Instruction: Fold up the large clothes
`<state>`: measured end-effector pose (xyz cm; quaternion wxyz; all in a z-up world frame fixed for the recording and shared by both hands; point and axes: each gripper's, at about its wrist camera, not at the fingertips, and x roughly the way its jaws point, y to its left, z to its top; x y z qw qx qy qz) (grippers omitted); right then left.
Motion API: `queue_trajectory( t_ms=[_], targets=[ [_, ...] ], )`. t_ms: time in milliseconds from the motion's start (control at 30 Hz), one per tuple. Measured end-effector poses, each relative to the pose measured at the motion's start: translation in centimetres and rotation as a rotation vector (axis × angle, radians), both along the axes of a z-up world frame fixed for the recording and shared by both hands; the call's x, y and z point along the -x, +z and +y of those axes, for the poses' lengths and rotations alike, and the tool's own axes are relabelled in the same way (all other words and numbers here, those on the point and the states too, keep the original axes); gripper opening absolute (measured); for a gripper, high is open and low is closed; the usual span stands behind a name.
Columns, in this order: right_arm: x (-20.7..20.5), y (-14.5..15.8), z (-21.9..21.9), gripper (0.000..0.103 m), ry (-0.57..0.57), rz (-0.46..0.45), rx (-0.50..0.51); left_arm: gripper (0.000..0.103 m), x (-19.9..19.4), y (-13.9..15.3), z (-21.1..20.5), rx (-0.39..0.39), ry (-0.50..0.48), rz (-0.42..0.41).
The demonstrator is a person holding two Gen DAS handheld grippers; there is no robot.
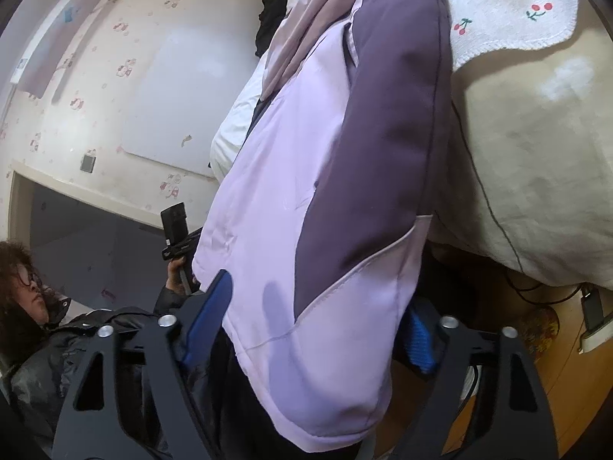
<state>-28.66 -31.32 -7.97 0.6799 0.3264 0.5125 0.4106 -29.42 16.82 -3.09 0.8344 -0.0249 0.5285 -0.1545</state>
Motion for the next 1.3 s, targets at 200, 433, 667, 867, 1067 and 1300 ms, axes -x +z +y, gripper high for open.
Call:
queue_trajectory(
  t_ms=[200,433,667,867,1067,1300],
  targets=[
    [0.5,0.3,-0.6,0.041,-0.013,-0.039,0.032,0.089,0.6,0.3,-0.1,-0.091,-0.022,-0.020],
    [0.6,-0.8,-0.7,0.038,-0.007,-0.007,0.036,0.089,0.6,0.4,-0.6,-0.124,-0.027,-0.028],
    [0.8,-2.2,-0.5,0.049,0.002,0.033,0.040,0.089,0.6,0.3,-0.6,-0.121,-0.028,-0.019],
    [1.3,-2.0,-0.4,0.048,0.024,0.019,0.032,0.090,0.6,0.0,-0.3,-0.088,-0.022,-0.004],
    [1.6,-1.5,-0.4,0.043,0.030,-0.006,0.046,0.090,-0.3,-1.1,3.7,0.193,0.023,0.095],
    [1.7,-1.8,-0.3,0.044,0.024,0.015,0.036,0.092,-0.6,-2.3,9.1,0.472,0.124,0.153]
  ],
)
